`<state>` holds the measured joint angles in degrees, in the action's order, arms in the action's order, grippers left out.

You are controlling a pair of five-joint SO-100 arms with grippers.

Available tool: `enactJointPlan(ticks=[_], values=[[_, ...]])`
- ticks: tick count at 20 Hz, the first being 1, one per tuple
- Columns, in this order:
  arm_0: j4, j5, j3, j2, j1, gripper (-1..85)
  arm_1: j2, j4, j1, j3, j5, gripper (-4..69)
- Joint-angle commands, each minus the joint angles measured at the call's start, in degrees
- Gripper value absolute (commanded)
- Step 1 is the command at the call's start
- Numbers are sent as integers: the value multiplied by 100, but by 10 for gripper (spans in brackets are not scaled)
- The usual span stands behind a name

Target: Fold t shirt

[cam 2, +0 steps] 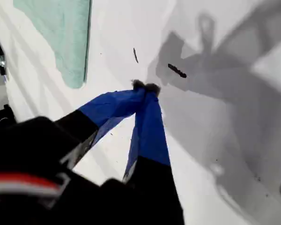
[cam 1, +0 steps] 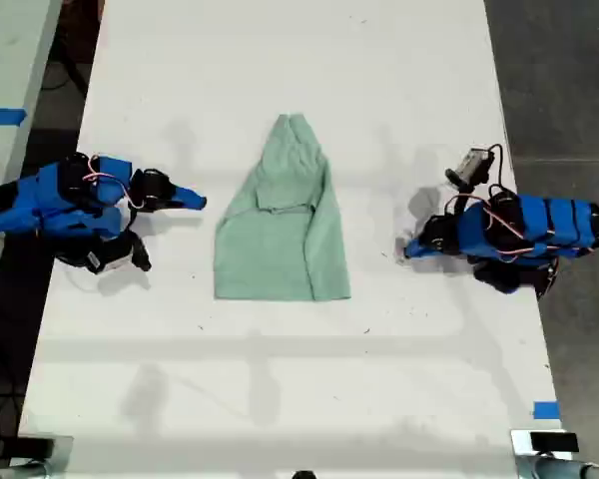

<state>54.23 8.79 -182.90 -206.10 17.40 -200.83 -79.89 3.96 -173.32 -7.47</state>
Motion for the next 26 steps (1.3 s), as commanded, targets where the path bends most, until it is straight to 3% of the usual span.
enactJointPlan(ticks=[1,10,16,19,20,23,26], values=[[246,-501,62,97,105,-2,-26,97,-97,-123,-167,-25],[-1143,-694,1652,4658,-220,-2,-26,114,-88,-123,-149,-25],[-1248,-756,2188,5687,-281,15,-26,132,-88,-123,-70,-25],[-932,-650,3463,7365,-457,178,-26,149,-79,-114,-35,-25],[-686,-677,4131,8200,-580,190,-26,149,-70,-114,-26,-25],[-519,-712,4772,9053,-747,139,-26,149,-88,-105,-9,-25],[-519,-1055,4667,9062,-888,159,-26,158,-88,-105,0,-25]])
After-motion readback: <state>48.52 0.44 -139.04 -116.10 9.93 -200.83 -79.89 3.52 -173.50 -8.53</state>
